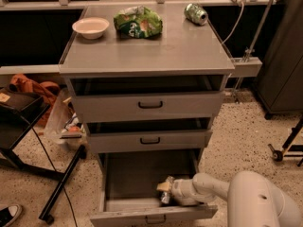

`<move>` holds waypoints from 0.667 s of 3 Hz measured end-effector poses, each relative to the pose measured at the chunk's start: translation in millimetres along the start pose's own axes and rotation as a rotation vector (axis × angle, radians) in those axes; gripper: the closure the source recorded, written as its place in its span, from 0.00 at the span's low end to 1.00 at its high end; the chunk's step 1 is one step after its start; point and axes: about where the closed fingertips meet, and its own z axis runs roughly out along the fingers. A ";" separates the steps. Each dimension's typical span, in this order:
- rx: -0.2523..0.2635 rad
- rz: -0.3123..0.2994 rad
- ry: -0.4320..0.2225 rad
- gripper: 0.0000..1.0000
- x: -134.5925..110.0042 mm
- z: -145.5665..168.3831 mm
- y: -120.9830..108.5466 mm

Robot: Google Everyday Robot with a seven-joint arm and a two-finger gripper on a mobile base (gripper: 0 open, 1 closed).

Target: Place redbull can into bottom drawer

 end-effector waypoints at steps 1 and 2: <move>-0.038 0.023 -0.007 0.08 -2.3 -6.2 -3.1; -0.067 0.023 -0.037 0.00 -10.2 -20.9 2.7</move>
Offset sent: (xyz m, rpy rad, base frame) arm 0.0120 -0.0296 0.0398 0.0928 -0.0703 -0.0618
